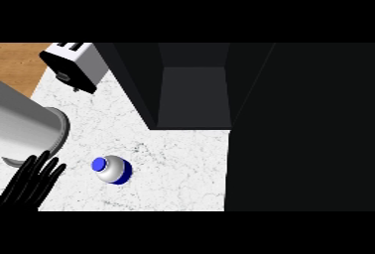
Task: Pick up the bottled water, place it into the cabinet and close the cabinet
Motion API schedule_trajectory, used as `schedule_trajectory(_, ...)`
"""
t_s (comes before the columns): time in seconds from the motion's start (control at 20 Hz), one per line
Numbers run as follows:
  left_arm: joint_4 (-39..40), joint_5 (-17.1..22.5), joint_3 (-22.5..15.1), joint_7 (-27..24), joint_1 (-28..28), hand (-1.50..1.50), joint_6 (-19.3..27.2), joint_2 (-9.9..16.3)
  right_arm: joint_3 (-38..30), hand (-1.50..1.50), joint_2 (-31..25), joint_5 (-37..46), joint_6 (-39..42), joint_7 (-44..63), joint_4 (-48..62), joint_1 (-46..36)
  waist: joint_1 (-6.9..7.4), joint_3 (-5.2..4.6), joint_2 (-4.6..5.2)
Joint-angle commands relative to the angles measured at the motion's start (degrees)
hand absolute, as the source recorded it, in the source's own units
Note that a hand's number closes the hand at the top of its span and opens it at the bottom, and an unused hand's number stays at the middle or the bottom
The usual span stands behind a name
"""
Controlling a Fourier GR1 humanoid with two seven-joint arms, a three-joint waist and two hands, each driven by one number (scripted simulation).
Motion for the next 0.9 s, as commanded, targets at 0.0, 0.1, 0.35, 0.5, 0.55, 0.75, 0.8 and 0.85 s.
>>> schedule_trajectory(0.0,5.6,-4.3,1.6,-3.7,-2.8,-1.5,-1.7,-0.7,0.7,-1.5,0.0,0.7,-1.5,2.5,-1.5,-1.3,0.13,-0.01,0.03)
schedule_trajectory(0.1,10.9,-7.2,2.6,-5.7,-7.7,-1.5,-2.3,0.8,1.8,-1.5,0.8,2.1,-2.0,1.2,-1.3,-1.2,-0.09,-0.02,0.05)
schedule_trajectory(0.35,16.1,-12.5,1.6,-8.6,-9.2,-1.5,-2.1,-0.6,-1.1,-1.5,-0.8,-0.4,2.2,-5.5,4.2,1.1,-0.05,0.0,0.02)
schedule_trajectory(0.5,21.8,-14.8,2.0,-11.2,-13.3,-1.5,-1.5,-0.5,5.1,-1.5,1.1,4.9,-1.3,-5.4,3.1,0.8,-0.07,-0.01,0.03)
schedule_trajectory(0.55,22.8,-16.2,1.8,-13.4,-11.8,-1.5,-2.5,-0.5,-2.2,-1.5,-2.1,-3.1,2.2,-4.3,1.9,2.7,-0.08,0.0,0.03)
schedule_trajectory(0.75,31.9,-18.3,1.6,-15.1,-15.8,-1.5,-3.2,0.3,6.1,-1.5,0.6,3.7,-0.3,-4.6,-1.5,5.4,-0.3,-0.03,0.02)
schedule_trajectory(0.8,35.3,-18.7,2.9,-17.4,-17.1,-1.5,-3.2,0.8,5.2,-1.5,-0.2,3.3,-0.5,-3.7,-1.7,5.5,-0.27,-0.03,0.04)
schedule_trajectory(0.85,38.7,-18.4,3.3,-16.0,-20.5,-1.5,-2.3,1.1,3.8,-1.5,-0.5,2.3,-0.2,-3.3,-0.2,2.1,-0.26,-0.03,0.09)
